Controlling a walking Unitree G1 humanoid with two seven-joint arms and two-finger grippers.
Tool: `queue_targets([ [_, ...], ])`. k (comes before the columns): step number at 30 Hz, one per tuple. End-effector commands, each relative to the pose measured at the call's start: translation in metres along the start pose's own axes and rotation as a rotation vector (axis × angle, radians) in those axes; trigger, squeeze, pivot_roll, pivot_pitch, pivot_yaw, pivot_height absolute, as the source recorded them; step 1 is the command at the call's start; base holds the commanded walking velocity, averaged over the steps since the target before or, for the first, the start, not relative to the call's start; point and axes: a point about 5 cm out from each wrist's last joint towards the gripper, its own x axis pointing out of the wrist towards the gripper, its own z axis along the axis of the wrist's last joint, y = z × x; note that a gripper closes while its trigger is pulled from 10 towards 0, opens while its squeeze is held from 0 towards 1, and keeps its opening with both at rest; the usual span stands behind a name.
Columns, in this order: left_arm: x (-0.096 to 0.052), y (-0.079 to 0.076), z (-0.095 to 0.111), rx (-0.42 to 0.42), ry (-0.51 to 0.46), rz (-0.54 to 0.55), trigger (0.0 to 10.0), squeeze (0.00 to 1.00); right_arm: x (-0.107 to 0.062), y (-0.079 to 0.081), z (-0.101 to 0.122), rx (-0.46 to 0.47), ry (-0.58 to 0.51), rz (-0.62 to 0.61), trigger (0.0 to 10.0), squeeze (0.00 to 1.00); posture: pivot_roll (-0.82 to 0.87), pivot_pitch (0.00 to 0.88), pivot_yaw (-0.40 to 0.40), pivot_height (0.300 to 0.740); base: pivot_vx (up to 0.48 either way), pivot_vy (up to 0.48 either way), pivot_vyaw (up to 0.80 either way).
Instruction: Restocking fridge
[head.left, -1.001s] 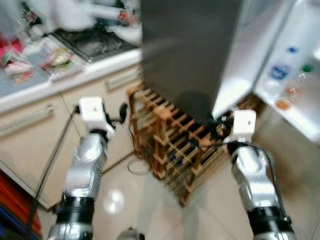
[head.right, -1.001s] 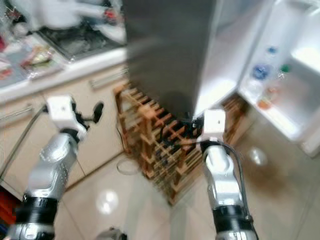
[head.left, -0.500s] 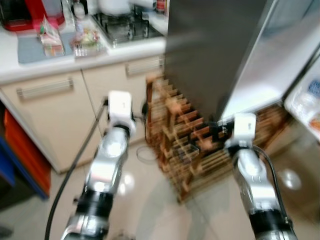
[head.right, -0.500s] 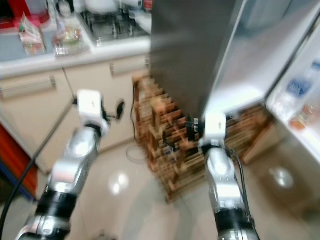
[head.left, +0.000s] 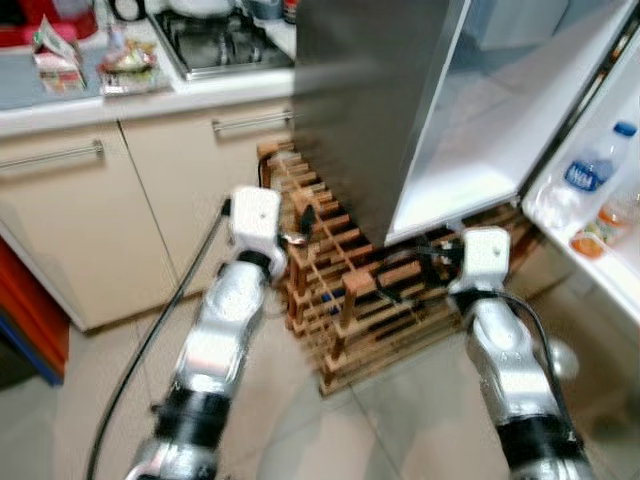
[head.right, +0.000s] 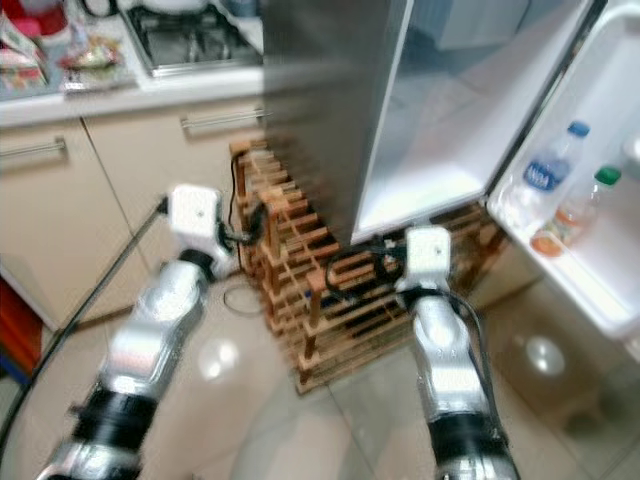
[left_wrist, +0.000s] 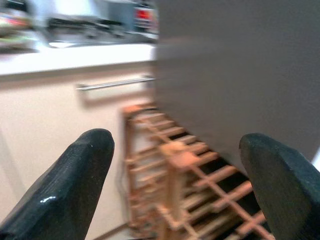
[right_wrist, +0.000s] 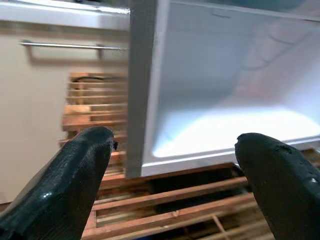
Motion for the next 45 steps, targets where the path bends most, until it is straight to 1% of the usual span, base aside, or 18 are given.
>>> queue_targets([
  [1,0.002,-0.015,0.004,0.000,-0.017,-0.050,10.0,0.00,-0.003,-0.010,-0.003,-0.015,0.006,-0.027,10.0,0.00,-0.09,0.000,-0.025,0.740,0.000,-0.424,0.70],
  [7,0.002,-0.020,0.005,0.008,-0.022,-0.072,10.0,0.00,-0.008,-0.014,-0.006,-0.020,0.015,-0.040,10.0,0.00,-0.10,0.000,-0.023,0.740,0.000,-0.420,0.70],
  [8,0.004,-0.020,0.005,0.015,-0.022,-0.073,10.0,0.00,-0.012,-0.019,-0.010,-0.021,0.025,-0.061,10.0,0.00,-0.10,0.000,-0.022,0.740,0.000,-0.424,0.63],
  [13,0.008,-0.015,0.005,0.025,-0.018,-0.057,10.0,0.00,-0.025,-0.029,-0.020,-0.049,0.048,-0.115,10.0,0.00,-0.10,0.000,-0.021,0.740,0.097,-0.418,0.12],
  [17,0.011,-0.006,0.004,-0.007,-0.011,-0.011,10.0,0.00,-0.035,-0.039,-0.026,-0.085,0.062,-0.203,10.0,0.00,-0.12,0.000,-0.011,0.740,0.353,-0.256,0.00],
  [21,0.012,-0.005,0.005,-0.017,-0.021,-0.003,10.0,0.00,-0.039,-0.054,-0.028,-0.125,0.073,-0.302,10.0,0.00,-0.12,0.000,-0.006,0.740,0.000,0.000,0.00],
  [22,0.012,-0.005,0.005,-0.017,-0.021,-0.003,10.0,0.00,-0.039,-0.054,-0.028,-0.125,0.073,-0.302,10.0,0.00,-0.12,0.000,-0.006,0.740,0.000,0.000,0.00],
  [25,0.014,-0.004,0.005,-0.012,-0.019,-0.003,10.0,0.00,-0.044,-0.070,-0.030,-0.150,0.089,-0.373,10.0,0.00,-0.13,0.000,-0.003,0.740,0.000,0.000,0.00],
  [26,0.014,-0.004,0.005,-0.013,-0.022,-0.004,10.0,0.00,-0.048,-0.079,-0.032,-0.156,0.104,-0.414,10.0,0.00,-0.13,0.000,-0.003,0.740,0.000,0.000,0.00],
  [27,0.015,-0.004,0.006,-0.015,-0.026,-0.006,10.0,0.00,-0.054,-0.091,-0.035,-0.156,0.133,-0.473,10.0,0.00,-0.13,0.000,-0.002,0.740,0.000,0.000,0.00],
  [30,0.015,-0.004,0.005,-0.014,-0.026,-0.007,10.0,0.00,-0.062,-0.109,-0.044,-0.170,0.206,-0.550,10.0,0.00,-0.13,0.000,0.000,0.740,0.000,0.000,0.00],
  [31,0.015,-0.004,0.005,-0.014,-0.025,-0.008,10.0,0.00,-0.066,-0.119,-0.046,-0.184,0.233,-0.596,10.0,0.00,-0.13,0.000,0.000,0.740,0.000,0.000,0.00],
  [32,0.015,-0.004,0.004,-0.015,-0.025,-0.009,10.0,0.00,-0.074,-0.136,-0.050,-0.191,0.278,-0.682,10.0,0.00,-0.13,0.000,0.001,0.740,0.000,0.000,0.00],
  [33,0.015,-0.004,0.004,-0.015,-0.025,-0.009,10.0,0.00,-0.074,-0.136,-0.050,-0.191,0.278,-0.682,10.0,0.00,-0.13,0.000,0.001,0.740,0.000,0.000,0.00],
  [35,0.015,-0.004,0.004,-0.015,-0.024,-0.011,10.0,0.00,-0.079,-0.146,-0.051,-0.193,0.300,-0.727,10.0,0.00,-0.13,0.000,0.002,0.740,0.000,0.000,0.00],
  [38,0.015,-0.005,0.003,-0.017,-0.024,-0.015,10.0,0.00,-0.081,-0.158,-0.047,-0.258,0.304,-0.763,10.0,0.00,-0.13,0.000,0.004,0.740,0.000,0.000,0.00],
  [42,0.016,-0.006,0.004,-0.018,-0.028,-0.018,10.0,0.00,-0.081,-0.162,-0.045,-0.299,0.307,-0.783,10.0,0.00,-0.13,0.000,0.004,0.740,0.000,0.000,0.00],
  [45,0.016,-0.006,0.005,-0.021,-0.030,-0.016,10.0,0.00,-0.081,-0.168,-0.037,-0.411,0.281,-0.817,10.0,0.00,-0.14,0.000,0.006,0.740,0.000,0.000,0.00],
])
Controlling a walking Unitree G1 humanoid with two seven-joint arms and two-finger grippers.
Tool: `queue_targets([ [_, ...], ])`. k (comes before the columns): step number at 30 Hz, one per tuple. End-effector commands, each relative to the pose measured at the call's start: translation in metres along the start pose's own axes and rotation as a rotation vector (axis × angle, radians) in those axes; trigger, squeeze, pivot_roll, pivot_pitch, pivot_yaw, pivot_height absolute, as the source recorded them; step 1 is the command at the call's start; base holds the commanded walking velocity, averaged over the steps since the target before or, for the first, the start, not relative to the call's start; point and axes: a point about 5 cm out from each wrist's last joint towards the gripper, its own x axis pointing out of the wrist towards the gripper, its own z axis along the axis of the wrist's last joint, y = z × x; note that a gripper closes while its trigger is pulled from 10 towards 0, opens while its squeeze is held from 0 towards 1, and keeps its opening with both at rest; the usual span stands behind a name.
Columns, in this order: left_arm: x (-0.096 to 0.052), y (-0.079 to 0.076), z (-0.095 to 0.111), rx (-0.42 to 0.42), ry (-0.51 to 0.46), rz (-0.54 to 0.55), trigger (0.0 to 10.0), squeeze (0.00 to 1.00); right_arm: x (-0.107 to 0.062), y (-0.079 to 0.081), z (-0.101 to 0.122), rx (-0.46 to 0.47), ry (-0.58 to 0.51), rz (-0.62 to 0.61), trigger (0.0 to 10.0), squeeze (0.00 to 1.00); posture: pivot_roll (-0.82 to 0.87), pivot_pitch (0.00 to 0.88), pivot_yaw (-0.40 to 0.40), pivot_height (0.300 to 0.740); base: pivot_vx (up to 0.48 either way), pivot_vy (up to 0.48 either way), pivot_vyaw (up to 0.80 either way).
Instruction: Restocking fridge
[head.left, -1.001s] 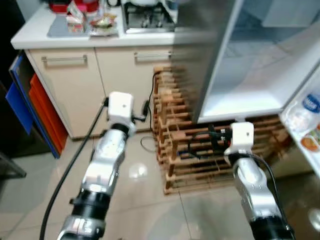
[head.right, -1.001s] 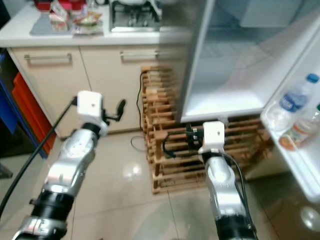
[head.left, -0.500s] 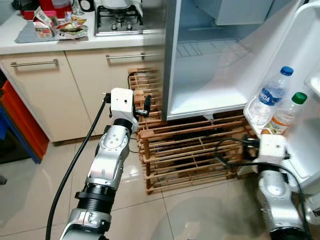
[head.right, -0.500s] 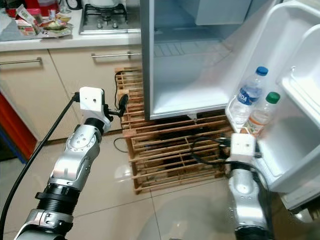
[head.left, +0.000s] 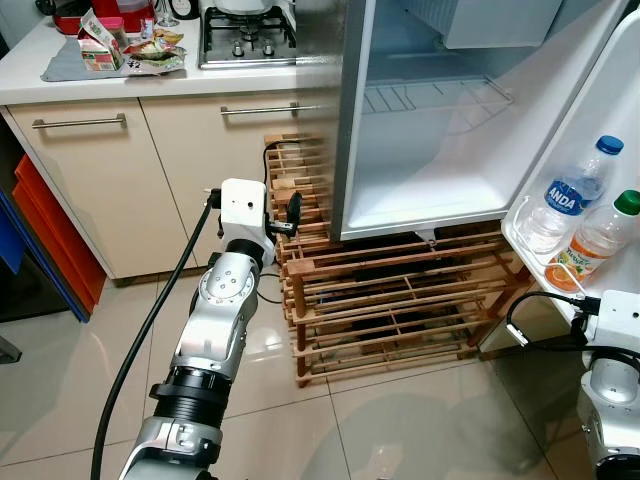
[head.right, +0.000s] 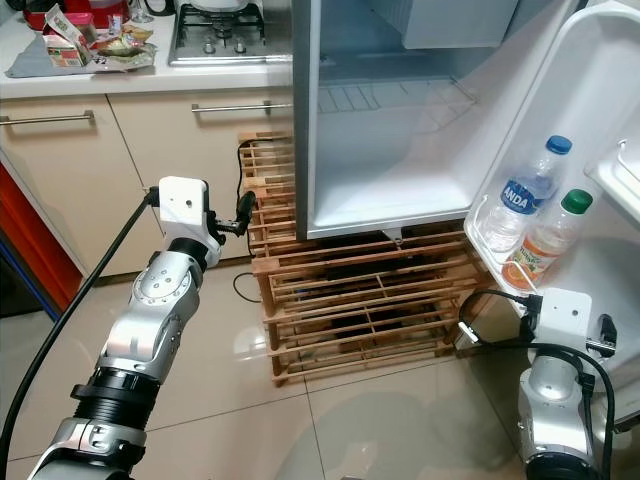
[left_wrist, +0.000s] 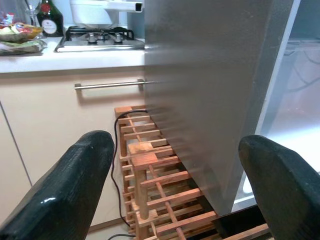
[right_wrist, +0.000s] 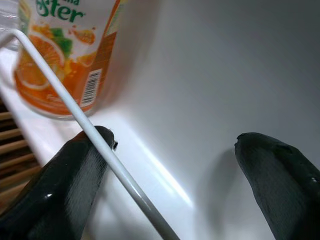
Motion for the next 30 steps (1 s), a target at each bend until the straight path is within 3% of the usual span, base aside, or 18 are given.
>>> queue_targets([
  [1,0.003,0.000,0.004,-0.006,-0.015,0.000,10.0,0.00,0.005,-0.009,0.010,-0.068,-0.067,-0.058,10.0,0.00,-0.14,0.000,0.007,0.740,0.000,0.000,0.00],
  [4,0.002,0.000,0.004,-0.007,-0.016,-0.001,10.0,0.00,0.004,-0.008,0.017,-0.087,-0.120,-0.053,10.0,0.00,-0.13,0.000,0.005,0.740,0.000,0.000,0.00],
  [7,0.002,0.000,0.003,-0.004,-0.015,-0.001,10.0,0.00,-0.002,0.003,0.029,-0.010,-0.195,0.024,10.0,0.00,-0.13,0.000,0.005,0.740,0.000,0.000,0.00],
  [11,0.002,0.001,0.004,-0.001,-0.016,0.001,10.0,0.00,-0.028,0.031,0.036,0.084,-0.239,0.164,10.0,0.00,-0.14,0.000,0.002,0.740,0.000,0.000,0.00],
  [13,0.002,0.001,0.004,-0.001,-0.017,0.002,10.0,0.00,-0.032,0.035,0.036,0.098,-0.243,0.183,10.0,0.00,-0.14,0.000,0.002,0.740,0.000,0.000,0.00],
  [15,0.001,0.001,0.003,0.000,-0.018,0.002,10.0,0.00,-0.048,0.044,0.035,0.105,-0.248,0.218,10.0,0.00,-0.13,0.000,0.001,0.740,0.000,0.000,0.00],
  [19,0.000,0.000,0.004,0.012,-0.026,-0.010,10.0,0.00,-0.061,0.032,0.006,0.167,0.013,0.099,10.0,0.00,-0.13,0.000,-0.002,0.740,0.000,0.000,0.00],
  [23,-0.001,0.001,0.004,0.026,-0.030,-0.011,10.0,0.00,-0.060,0.015,0.006,0.137,0.022,0.054,10.0,0.00,-0.14,0.000,-0.005,0.740,0.000,0.000,0.00],
  [30,-0.001,-0.002,0.004,0.023,-0.035,-0.015,10.0,0.00,-0.056,0.001,0.003,0.135,0.068,0.012,10.0,0.00,-0.15,0.000,-0.013,0.740,0.000,0.000,0.00],
])
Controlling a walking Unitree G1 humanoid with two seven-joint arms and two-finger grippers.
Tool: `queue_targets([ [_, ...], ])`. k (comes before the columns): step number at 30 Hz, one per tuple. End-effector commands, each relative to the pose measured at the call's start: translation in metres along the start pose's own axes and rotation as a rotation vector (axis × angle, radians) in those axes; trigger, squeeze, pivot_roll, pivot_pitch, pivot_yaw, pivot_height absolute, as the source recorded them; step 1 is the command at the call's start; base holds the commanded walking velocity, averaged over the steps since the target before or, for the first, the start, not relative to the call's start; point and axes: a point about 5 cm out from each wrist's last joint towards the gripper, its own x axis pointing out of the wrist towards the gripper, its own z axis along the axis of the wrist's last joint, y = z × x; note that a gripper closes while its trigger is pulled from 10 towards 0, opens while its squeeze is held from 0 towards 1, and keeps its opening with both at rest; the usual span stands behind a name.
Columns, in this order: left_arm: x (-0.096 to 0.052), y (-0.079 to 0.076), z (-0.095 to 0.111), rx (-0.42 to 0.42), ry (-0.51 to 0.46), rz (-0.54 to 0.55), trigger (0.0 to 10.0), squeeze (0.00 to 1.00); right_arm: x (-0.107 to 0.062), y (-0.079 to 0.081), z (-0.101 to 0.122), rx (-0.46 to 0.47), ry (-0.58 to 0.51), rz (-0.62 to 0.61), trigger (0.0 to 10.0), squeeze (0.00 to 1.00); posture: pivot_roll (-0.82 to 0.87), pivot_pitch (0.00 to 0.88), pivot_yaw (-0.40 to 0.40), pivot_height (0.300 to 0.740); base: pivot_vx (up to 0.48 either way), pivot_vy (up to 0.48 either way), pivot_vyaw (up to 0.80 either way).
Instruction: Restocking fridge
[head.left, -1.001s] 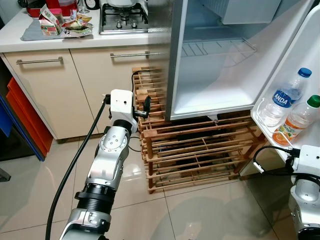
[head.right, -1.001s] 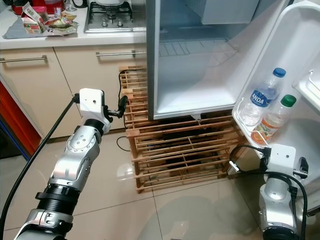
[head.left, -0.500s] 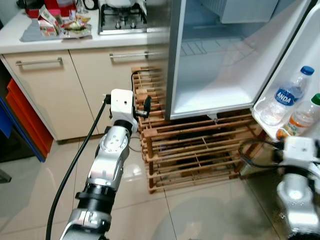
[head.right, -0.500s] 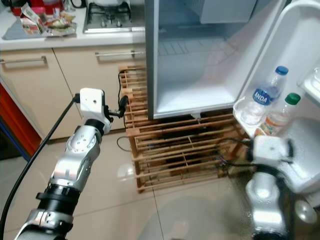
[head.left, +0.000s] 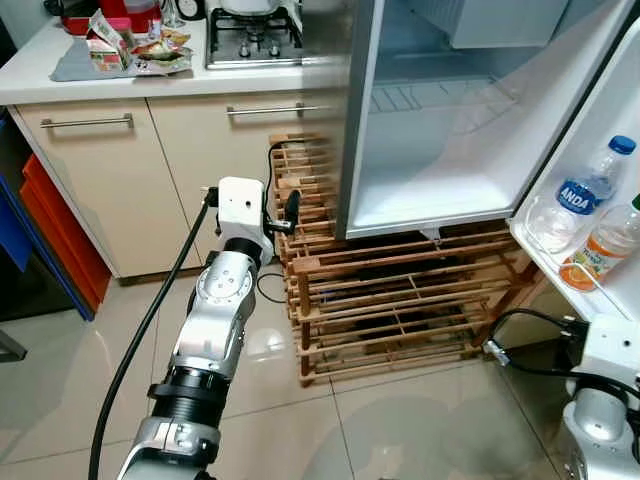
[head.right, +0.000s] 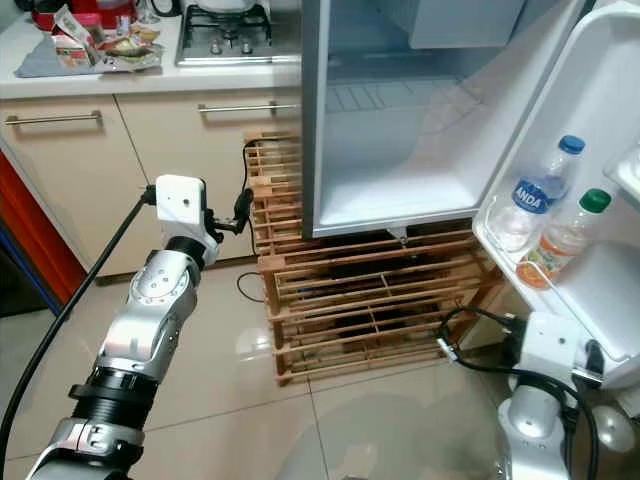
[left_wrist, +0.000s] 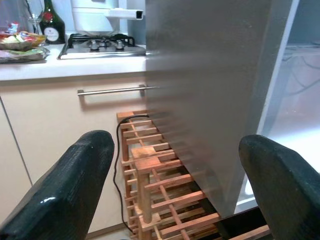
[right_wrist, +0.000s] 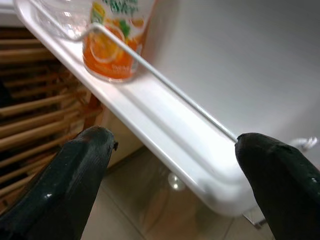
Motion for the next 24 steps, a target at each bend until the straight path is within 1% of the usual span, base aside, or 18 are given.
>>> queue_targets([
  [1,0.000,-0.002,0.001,0.014,-0.012,-0.007,10.0,0.00,0.008,-0.012,0.010,0.021,-0.005,-0.044,10.0,0.00,-0.15,0.000,-0.012,0.740,0.000,0.000,0.00],
  [2,0.000,-0.002,0.001,0.014,-0.012,-0.007,10.0,0.00,0.008,-0.012,0.010,0.021,-0.005,-0.044,10.0,0.00,-0.15,0.000,-0.012,0.740,0.000,0.000,0.00],
  [4,0.000,-0.005,0.000,0.012,-0.010,-0.012,10.0,0.00,0.022,-0.025,0.013,0.025,-0.005,-0.099,10.0,0.00,-0.16,0.000,-0.010,0.740,0.000,0.000,0.00],
  [5,0.000,-0.005,0.000,0.012,-0.010,-0.012,10.0,0.00,0.022,-0.025,0.013,0.025,-0.005,-0.099,10.0,0.00,-0.16,0.000,-0.010,0.740,0.000,0.000,0.00],
  [8,0.000,-0.007,0.000,0.011,-0.013,-0.017,10.0,0.00,0.041,-0.048,0.016,0.009,0.001,-0.182,10.0,0.00,-0.16,0.000,-0.011,0.740,0.000,0.000,0.00],
  [10,0.001,-0.005,0.001,0.011,-0.013,-0.013,10.0,0.00,0.053,-0.069,0.018,-0.010,0.002,-0.242,10.0,0.00,-0.15,0.000,-0.012,0.740,0.000,0.000,0.00],
  [11,0.001,-0.005,0.001,0.011,-0.013,-0.013,10.0,0.00,0.053,-0.069,0.018,-0.010,0.002,-0.242,10.0,0.00,-0.15,0.000,-0.012,0.740,0.000,0.000,0.00],
  [13,0.001,-0.004,0.000,0.011,-0.012,-0.010,10.0,0.00,0.063,-0.084,0.027,-0.034,-0.026,-0.292,10.0,0.00,-0.15,0.000,-0.010,0.740,0.000,0.000,0.00],
  [14,0.001,-0.004,0.000,0.011,-0.012,-0.010,10.0,0.00,0.063,-0.084,0.027,-0.034,-0.026,-0.292,10.0,0.00,-0.15,0.000,-0.010,0.740,0.000,0.000,0.00],
  [15,0.001,-0.005,0.000,0.011,-0.012,-0.010,10.0,0.00,0.068,-0.092,0.034,-0.050,-0.050,-0.326,10.0,0.00,-0.15,0.000,-0.008,0.740,0.000,0.000,0.00],
  [16,0.001,-0.005,0.000,0.010,-0.013,-0.010,10.0,0.00,0.069,-0.094,0.037,-0.051,-0.060,-0.336,10.0,0.00,-0.15,0.000,-0.008,0.740,0.000,0.000,0.00],
  [18,0.001,-0.005,0.000,0.011,-0.014,-0.011,10.0,0.00,0.071,-0.092,0.044,-0.045,-0.090,-0.334,10.0,0.00,-0.15,0.000,-0.007,0.740,0.000,0.000,0.00],
  [19,0.001,-0.006,0.001,0.011,-0.015,-0.012,10.0,0.00,0.071,-0.082,0.050,-0.036,-0.133,-0.289,10.0,0.00,-0.15,0.000,-0.007,0.740,0.000,0.000,0.00],
  [20,0.001,-0.006,0.001,0.011,-0.015,-0.012,10.0,0.00,0.071,-0.082,0.050,-0.036,-0.133,-0.289,10.0,0.00,-0.15,0.000,-0.007,0.740,0.000,0.000,0.00],
  [21,0.001,-0.006,0.001,0.011,-0.015,-0.012,10.0,0.00,0.070,-0.075,0.053,-0.031,-0.154,-0.260,10.0,0.00,-0.15,0.000,-0.007,0.740,0.000,0.000,0.00],
  [22,0.001,-0.005,0.001,0.011,-0.015,-0.011,10.0,0.00,0.062,-0.051,0.059,-0.003,-0.203,-0.156,10.0,0.00,-0.15,0.000,-0.006,0.740,0.000,0.000,0.00],
  [23,0.001,-0.005,0.001,0.011,-0.015,-0.011,10.0,0.00,0.062,-0.051,0.059,-0.003,-0.203,-0.156,10.0,0.00,-0.15,0.000,-0.006,0.740,0.000,0.000,0.00],
  [24,0.001,-0.006,0.000,0.012,-0.014,-0.012,10.0,0.00,0.052,-0.021,0.059,0.050,-0.223,-0.007,10.0,0.00,-0.16,0.000,-0.004,0.740,0.000,0.000,0.00],
])
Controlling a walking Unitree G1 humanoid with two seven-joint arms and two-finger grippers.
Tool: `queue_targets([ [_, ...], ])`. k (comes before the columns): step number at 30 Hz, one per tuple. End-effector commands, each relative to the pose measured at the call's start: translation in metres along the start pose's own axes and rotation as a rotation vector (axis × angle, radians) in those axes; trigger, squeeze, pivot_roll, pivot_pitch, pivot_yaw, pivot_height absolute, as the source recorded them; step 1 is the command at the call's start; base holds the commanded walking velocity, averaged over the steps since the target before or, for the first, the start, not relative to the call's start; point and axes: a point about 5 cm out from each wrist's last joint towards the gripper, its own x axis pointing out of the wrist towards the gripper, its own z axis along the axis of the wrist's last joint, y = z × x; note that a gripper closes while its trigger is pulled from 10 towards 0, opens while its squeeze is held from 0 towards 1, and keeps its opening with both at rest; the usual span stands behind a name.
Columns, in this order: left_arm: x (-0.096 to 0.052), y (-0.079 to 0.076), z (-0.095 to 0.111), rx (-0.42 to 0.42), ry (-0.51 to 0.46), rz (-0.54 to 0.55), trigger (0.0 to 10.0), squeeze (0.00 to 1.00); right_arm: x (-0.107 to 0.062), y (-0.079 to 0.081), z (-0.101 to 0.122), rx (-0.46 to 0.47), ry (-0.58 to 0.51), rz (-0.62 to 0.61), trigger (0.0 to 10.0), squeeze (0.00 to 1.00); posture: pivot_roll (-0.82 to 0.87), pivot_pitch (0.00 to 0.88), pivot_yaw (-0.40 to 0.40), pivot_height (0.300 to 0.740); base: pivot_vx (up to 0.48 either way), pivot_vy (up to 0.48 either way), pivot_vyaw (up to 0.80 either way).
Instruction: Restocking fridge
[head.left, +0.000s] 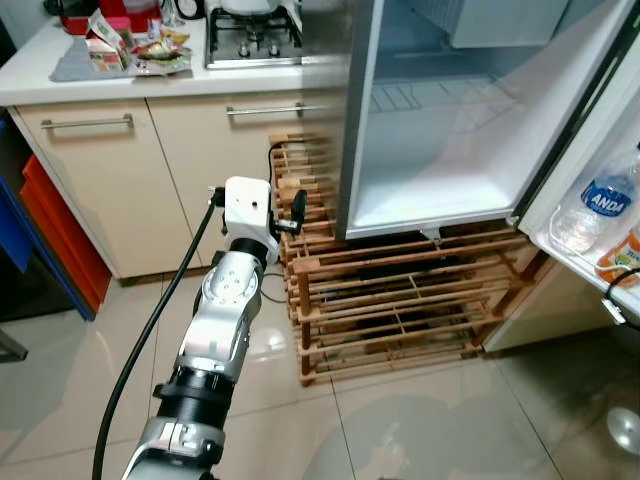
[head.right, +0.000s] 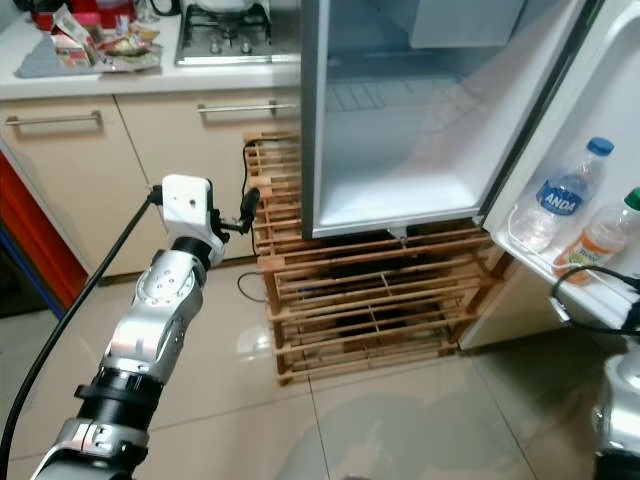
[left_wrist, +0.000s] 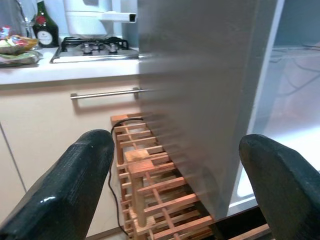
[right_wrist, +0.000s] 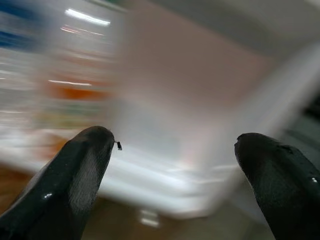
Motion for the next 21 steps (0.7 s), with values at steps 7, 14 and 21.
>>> queue_targets([
  [7,-0.003,0.004,-0.010,0.047,0.037,-0.008,10.0,0.00,-0.070,0.113,0.028,0.215,-0.103,0.595,10.0,0.00,-0.15,0.000,0.017,0.740,0.000,0.000,0.06],
  [14,-0.033,0.025,-0.036,0.071,0.145,0.029,10.0,0.00,-0.087,0.139,0.032,0.291,-0.085,0.706,10.0,0.00,-0.09,0.000,-0.010,0.740,0.000,0.000,0.71],
  [21,-0.037,0.019,-0.037,0.056,0.152,0.069,10.0,0.00,-0.068,0.140,0.025,0.306,-0.029,0.670,10.0,0.00,-0.05,0.000,-0.034,0.740,0.000,0.000,0.71],
])
